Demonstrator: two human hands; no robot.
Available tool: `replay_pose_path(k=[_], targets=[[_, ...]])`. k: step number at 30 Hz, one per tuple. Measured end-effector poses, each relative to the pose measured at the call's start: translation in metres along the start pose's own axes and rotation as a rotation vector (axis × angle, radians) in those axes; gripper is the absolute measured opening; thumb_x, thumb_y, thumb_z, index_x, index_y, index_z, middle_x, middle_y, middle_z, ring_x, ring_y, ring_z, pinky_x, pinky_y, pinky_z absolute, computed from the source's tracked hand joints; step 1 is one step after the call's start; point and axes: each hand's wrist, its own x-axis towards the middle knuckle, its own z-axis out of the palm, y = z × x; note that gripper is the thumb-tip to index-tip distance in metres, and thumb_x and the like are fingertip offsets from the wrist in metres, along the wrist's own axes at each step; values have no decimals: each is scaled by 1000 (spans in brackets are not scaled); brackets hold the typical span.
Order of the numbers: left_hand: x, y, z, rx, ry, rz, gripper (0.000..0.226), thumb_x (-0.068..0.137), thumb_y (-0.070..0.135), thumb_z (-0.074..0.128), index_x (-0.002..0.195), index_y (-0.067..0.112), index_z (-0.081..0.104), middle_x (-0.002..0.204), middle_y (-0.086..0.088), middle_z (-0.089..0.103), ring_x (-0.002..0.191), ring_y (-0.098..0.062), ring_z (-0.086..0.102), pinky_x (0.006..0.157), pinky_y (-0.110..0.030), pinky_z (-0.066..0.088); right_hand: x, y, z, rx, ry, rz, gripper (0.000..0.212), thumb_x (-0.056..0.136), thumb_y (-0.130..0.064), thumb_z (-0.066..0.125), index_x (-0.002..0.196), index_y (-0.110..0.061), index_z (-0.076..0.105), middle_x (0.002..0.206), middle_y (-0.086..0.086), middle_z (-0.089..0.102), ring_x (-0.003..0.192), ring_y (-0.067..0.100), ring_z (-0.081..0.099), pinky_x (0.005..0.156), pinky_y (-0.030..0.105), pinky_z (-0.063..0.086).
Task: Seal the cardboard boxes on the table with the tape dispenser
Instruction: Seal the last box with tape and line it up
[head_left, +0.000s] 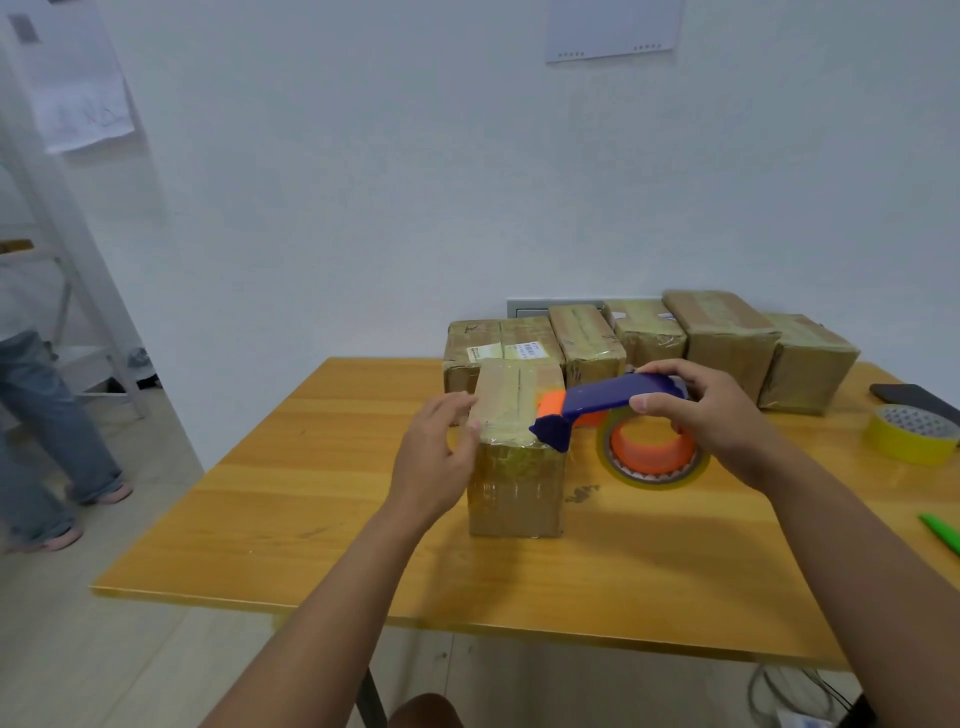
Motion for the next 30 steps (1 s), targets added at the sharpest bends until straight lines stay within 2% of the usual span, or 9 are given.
replay_pose_path(k=[3, 5, 8, 10, 13, 15, 20, 26, 30], targets=[[-9, -5, 4, 128, -88, 153, 45, 94, 27, 61, 138, 18, 55, 144, 6, 50, 136, -8, 38, 111, -31, 33, 0, 3, 0, 13, -6, 3, 47, 75, -46, 75, 117, -29, 63, 115, -1, 60, 99, 20, 60, 77, 32, 50], [-10, -9, 6, 267, -88, 255, 45, 91, 31, 66, 134, 18, 59, 143, 3, 53, 137, -14, 41, 112, -37, 34, -1, 4, 0, 6, -3, 5, 51, 71, -50, 72, 117, -30, 62, 115, -2, 60, 99, 19, 60, 76, 32, 50], [-12, -13, 6, 339, -41, 354, 33, 87, 21, 72, 120, 15, 68, 126, 0, 66, 115, -22, 61, 93, -45, 54, -1, 5, 0, 1, -7, 12, 53, 69, -53, 70, 117, -33, 62, 116, -4, 59, 101, 20, 60, 82, 39, 55], [-12, -16, 6, 348, 10, 408, 33, 83, 12, 76, 116, 14, 69, 118, -2, 70, 99, -25, 67, 78, -42, 59, -2, 7, 1, 16, -13, 17, 50, 69, -54, 71, 116, -36, 62, 116, -4, 60, 102, 21, 61, 85, 44, 56], [-10, -22, 9, 436, 44, 466, 36, 85, 10, 74, 120, 14, 68, 121, -6, 68, 107, -28, 65, 87, -43, 56, -3, 9, 4, 34, -19, 14, 47, 69, -54, 71, 113, -40, 61, 119, -5, 59, 104, 20, 61, 85, 44, 56], [-11, -25, 13, 495, 40, 478, 37, 88, 9, 70, 124, 12, 66, 131, -9, 63, 124, -29, 57, 101, -45, 48, -3, 11, 7, 31, -18, 11, 46, 69, -55, 71, 112, -41, 60, 125, -5, 57, 108, 20, 59, 83, 40, 55], [-18, -28, 19, 524, -14, 470, 59, 79, 7, 77, 134, 15, 59, 133, -11, 61, 125, -30, 56, 100, -43, 46, -6, 15, 8, 67, -15, 11, 46, 69, -53, 71, 112, -40, 61, 126, -4, 56, 106, 19, 59, 77, 32, 51], [-17, -11, 21, 526, 6, 516, 48, 87, 20, 62, 133, 8, 57, 141, -10, 54, 135, -25, 46, 114, -37, 31, -11, 14, 12, 128, -24, 9, 47, 71, -46, 79, 112, -36, 60, 115, -2, 61, 97, 19, 63, 70, 26, 51], [-9, -1, 30, 484, -54, 471, 41, 94, 33, 57, 131, 15, 60, 130, -1, 64, 119, -19, 60, 96, -31, 48, -11, 12, 12, 143, -12, 11, 46, 70, -45, 71, 114, -34, 60, 115, -2, 60, 98, 19, 62, 71, 27, 50]])
